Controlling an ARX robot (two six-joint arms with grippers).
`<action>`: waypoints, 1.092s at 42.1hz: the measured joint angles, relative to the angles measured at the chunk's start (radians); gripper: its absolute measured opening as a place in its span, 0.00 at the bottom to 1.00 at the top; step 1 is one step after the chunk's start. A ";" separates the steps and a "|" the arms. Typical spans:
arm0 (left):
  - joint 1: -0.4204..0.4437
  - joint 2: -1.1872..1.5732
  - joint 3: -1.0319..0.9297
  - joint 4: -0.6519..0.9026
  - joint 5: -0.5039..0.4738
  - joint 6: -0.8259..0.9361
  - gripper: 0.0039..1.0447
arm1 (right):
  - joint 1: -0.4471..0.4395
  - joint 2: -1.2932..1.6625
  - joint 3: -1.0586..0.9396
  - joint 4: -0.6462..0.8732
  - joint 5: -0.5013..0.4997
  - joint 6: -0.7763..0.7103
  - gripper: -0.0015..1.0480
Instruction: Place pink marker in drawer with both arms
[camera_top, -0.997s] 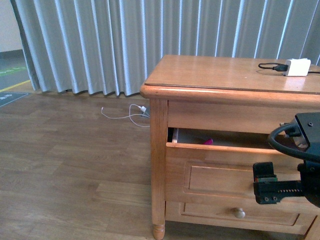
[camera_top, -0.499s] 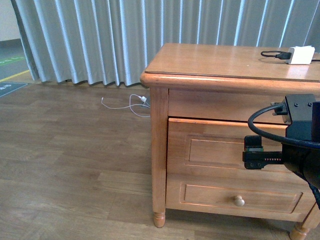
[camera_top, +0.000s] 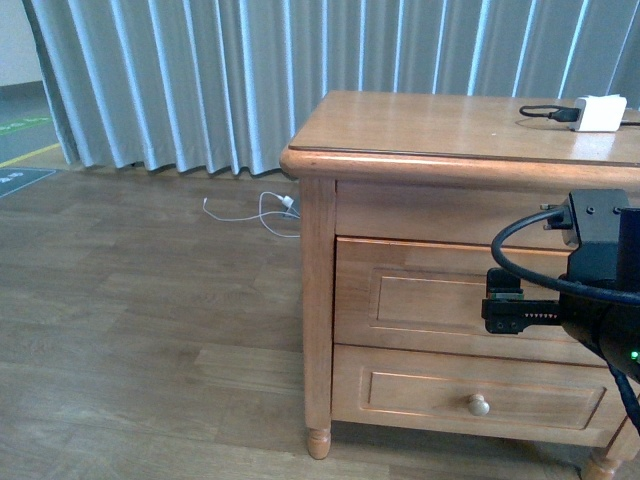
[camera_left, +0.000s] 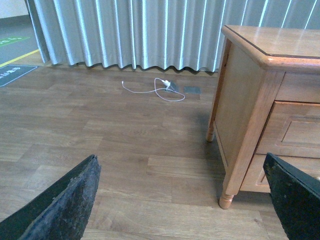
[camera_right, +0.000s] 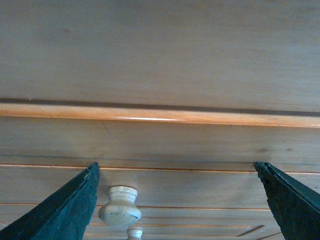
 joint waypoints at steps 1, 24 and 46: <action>0.000 0.000 0.000 0.000 0.000 0.000 0.94 | -0.002 -0.011 -0.006 -0.011 -0.008 0.007 0.92; 0.000 0.000 0.000 0.000 0.000 0.000 0.94 | -0.192 -0.973 -0.511 -0.544 -0.419 0.119 0.92; 0.000 0.000 0.000 0.000 0.000 0.000 0.94 | -0.281 -1.622 -0.781 -0.524 -0.357 0.000 0.60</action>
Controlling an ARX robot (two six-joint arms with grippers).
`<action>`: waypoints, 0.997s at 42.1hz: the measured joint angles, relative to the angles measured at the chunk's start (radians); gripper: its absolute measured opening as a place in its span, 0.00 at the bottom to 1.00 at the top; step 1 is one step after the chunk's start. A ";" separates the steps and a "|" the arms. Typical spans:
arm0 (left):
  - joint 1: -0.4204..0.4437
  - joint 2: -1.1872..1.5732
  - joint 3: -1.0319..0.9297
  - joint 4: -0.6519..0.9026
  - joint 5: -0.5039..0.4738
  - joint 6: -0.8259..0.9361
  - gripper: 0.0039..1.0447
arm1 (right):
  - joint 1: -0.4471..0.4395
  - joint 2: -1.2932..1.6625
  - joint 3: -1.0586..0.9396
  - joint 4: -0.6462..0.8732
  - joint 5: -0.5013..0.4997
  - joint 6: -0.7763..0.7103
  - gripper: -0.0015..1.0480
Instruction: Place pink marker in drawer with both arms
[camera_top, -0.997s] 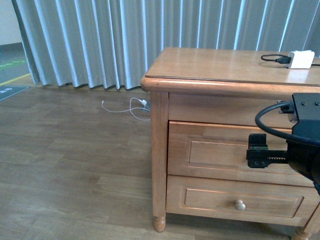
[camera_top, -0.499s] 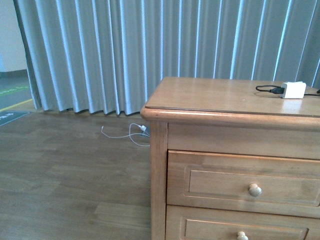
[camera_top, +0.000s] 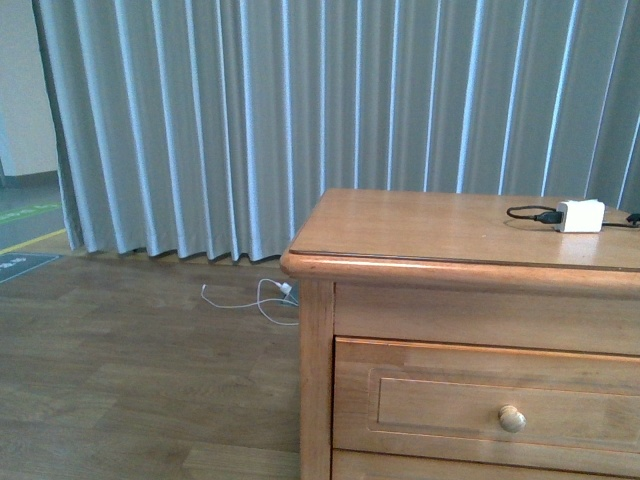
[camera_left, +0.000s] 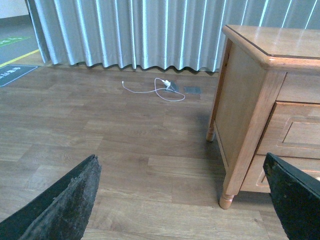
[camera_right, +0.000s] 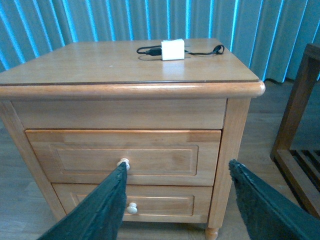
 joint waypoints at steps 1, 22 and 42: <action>0.000 0.000 0.000 0.000 0.000 0.000 0.94 | 0.008 -0.014 -0.003 -0.003 0.006 -0.004 0.55; 0.000 0.000 0.000 0.000 0.000 0.000 0.94 | 0.135 -0.190 -0.079 -0.096 0.127 -0.022 0.01; 0.000 0.000 0.000 0.000 0.000 0.000 0.94 | 0.136 -0.329 -0.079 -0.233 0.126 -0.023 0.01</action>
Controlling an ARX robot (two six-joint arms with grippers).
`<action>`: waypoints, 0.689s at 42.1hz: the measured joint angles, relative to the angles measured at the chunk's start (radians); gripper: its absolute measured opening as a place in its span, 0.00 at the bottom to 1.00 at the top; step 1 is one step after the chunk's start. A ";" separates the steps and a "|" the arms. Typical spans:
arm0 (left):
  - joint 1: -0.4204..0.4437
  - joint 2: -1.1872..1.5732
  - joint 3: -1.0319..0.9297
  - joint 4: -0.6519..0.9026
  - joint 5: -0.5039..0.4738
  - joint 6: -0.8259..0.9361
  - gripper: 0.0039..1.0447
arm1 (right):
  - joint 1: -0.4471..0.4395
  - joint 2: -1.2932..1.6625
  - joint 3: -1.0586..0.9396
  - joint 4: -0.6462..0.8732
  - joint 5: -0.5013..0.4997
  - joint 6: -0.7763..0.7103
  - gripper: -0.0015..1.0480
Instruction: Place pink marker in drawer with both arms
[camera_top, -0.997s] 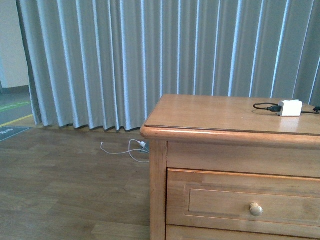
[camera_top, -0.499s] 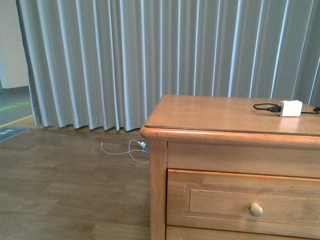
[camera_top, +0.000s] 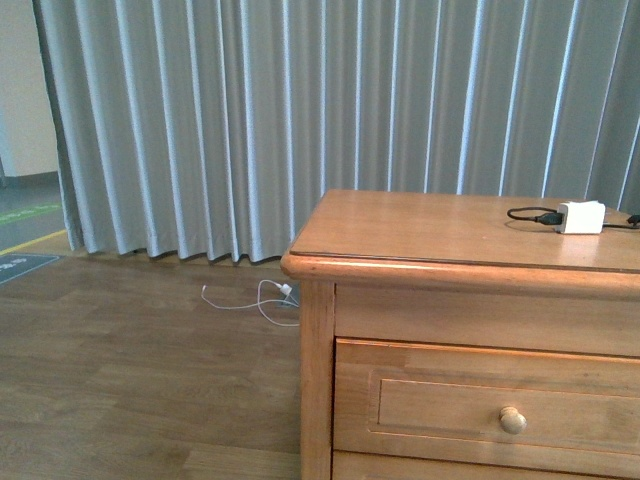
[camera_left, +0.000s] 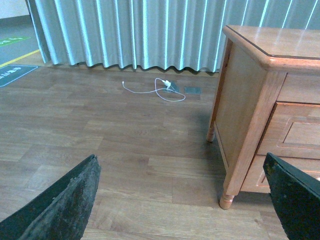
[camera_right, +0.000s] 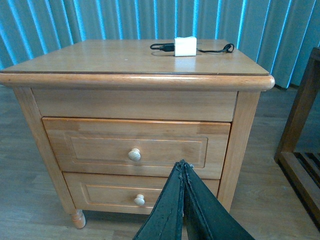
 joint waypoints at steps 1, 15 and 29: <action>0.000 0.000 0.000 0.000 0.000 0.000 0.94 | 0.000 -0.034 0.001 -0.037 0.000 0.000 0.01; 0.000 0.000 0.000 0.000 0.000 0.000 0.94 | 0.000 -0.172 0.001 -0.179 0.000 0.000 0.01; 0.000 0.000 0.000 0.000 0.000 0.000 0.94 | 0.000 -0.172 0.001 -0.179 0.000 -0.002 0.27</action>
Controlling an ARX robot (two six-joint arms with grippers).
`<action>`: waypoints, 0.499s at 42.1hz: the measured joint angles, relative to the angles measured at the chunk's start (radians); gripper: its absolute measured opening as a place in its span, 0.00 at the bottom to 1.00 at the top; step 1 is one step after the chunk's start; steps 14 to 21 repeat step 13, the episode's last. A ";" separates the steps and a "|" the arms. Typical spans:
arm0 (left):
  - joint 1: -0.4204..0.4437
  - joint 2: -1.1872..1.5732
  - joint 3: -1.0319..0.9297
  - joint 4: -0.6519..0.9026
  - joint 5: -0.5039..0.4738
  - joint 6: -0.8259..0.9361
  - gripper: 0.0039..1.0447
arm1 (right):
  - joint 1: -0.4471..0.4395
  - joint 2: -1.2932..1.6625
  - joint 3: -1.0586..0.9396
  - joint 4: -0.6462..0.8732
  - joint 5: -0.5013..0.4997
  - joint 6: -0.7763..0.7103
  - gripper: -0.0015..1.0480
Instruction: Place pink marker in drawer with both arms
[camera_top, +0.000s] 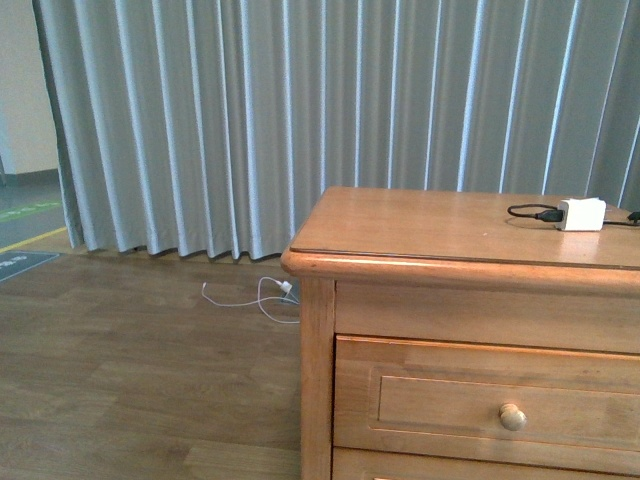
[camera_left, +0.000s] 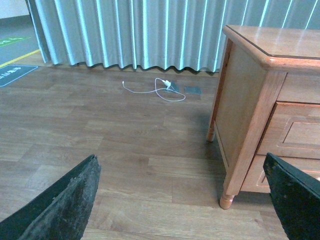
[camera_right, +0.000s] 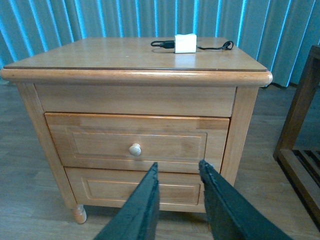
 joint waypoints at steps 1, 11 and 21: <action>0.000 0.000 0.000 0.000 0.000 0.000 0.94 | 0.000 0.000 0.000 0.000 0.000 0.000 0.30; 0.000 0.000 0.000 0.000 0.000 0.000 0.94 | 0.000 0.000 0.000 0.000 0.000 0.000 0.72; 0.000 0.000 0.000 0.000 0.000 0.000 0.94 | 0.000 0.000 0.000 0.000 0.000 0.000 0.79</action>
